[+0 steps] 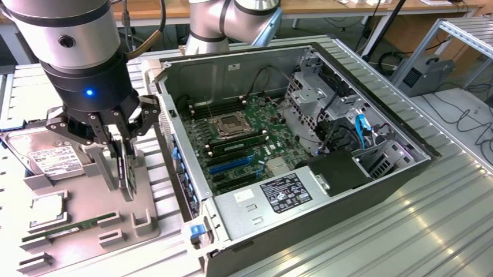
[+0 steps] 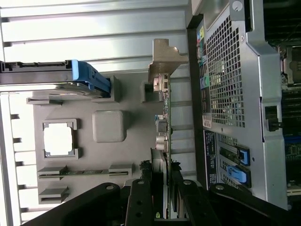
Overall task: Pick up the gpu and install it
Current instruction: 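Pick up the gpu and move the gpu toward the slot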
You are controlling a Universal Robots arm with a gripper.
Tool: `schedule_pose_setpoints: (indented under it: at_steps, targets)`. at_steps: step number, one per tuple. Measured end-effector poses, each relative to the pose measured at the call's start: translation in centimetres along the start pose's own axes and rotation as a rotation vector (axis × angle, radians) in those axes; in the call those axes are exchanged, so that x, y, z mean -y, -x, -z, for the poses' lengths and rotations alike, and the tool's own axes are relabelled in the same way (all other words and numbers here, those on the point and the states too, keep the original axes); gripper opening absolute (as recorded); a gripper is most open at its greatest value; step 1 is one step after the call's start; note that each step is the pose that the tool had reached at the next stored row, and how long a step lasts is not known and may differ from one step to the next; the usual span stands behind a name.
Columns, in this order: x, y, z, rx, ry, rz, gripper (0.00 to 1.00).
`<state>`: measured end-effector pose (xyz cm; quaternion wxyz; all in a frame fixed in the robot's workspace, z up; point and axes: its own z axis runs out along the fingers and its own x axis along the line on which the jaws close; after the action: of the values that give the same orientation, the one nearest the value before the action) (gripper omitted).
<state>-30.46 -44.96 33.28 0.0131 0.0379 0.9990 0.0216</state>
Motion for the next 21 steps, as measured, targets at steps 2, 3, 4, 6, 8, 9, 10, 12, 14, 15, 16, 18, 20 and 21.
schedule_pose_setpoints:
  at_steps: [2,3,4,6,8,9,10,12,14,15,16,18,20,21]
  targets:
    - [0.0,0.0,0.05,0.0,0.0,0.0,0.26]
    - [0.0,0.0,0.07,0.0001,0.0,0.0,0.26]
    - [0.0,0.0,0.15,0.0,0.0,0.0,0.26]
    - [-0.01,0.01,0.23,0.0,0.0,0.0,0.26]
    - [-0.01,0.01,0.28,0.0001,0.0001,0.0,0.26]
    - [-0.01,0.01,0.32,0.0001,0.0001,0.0,0.26]
    - [-0.01,0.01,0.35,0.0,0.0,0.0,0.26]
    - [-0.02,0.01,0.4,0.0,0.0,0.0,0.26]
    - [-0.02,0.01,0.45,0.0,0.0,0.0,0.26]
    - [-0.02,0.01,0.48,0.0,0.0001,0.0,0.26]
    - [-0.02,0.01,0.51,0.0,0.0,0.0,0.26]
    - [-0.02,0.01,0.58,0.0,0.0,0.0,0.26]
    - [-0.03,0.01,0.66,0.0,0.0,0.0,0.26]
    - [-0.03,0.02,0.72,0.0,0.0,0.0,0.26]
